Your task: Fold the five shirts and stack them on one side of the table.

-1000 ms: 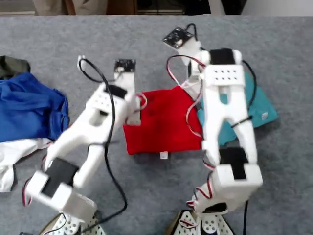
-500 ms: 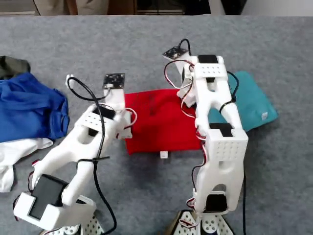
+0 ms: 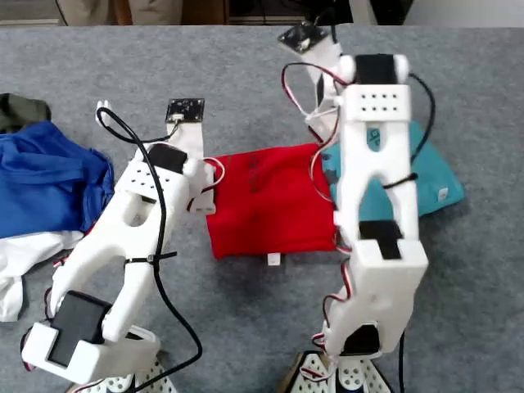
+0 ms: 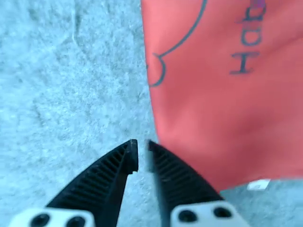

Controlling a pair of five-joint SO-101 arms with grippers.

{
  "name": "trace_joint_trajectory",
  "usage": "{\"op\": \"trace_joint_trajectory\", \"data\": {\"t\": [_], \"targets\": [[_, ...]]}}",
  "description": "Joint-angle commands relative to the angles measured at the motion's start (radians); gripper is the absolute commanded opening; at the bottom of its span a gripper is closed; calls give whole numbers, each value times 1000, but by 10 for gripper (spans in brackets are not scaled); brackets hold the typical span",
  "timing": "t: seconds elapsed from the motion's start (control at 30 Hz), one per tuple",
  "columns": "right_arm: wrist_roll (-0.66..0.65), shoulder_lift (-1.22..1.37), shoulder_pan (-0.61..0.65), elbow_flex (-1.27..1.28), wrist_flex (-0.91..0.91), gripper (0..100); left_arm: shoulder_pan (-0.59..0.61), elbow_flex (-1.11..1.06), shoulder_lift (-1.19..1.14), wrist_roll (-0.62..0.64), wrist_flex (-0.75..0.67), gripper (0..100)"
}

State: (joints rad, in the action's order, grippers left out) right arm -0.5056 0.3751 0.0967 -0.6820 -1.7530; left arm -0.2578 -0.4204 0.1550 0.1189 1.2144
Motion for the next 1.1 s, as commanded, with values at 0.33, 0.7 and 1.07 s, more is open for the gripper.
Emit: {"op": "trace_joint_trajectory", "data": {"t": [0.33,0.7,1.07], "targets": [[25,-699,-177,665,-25,9,152,8,-2,-23,52,186],[31,-1159,-200,1282,14,12,350,-155,13,-247,-35,182],[450,-1317,-94,1543,230,241,565,-503,136,-319,-428,185]]}}
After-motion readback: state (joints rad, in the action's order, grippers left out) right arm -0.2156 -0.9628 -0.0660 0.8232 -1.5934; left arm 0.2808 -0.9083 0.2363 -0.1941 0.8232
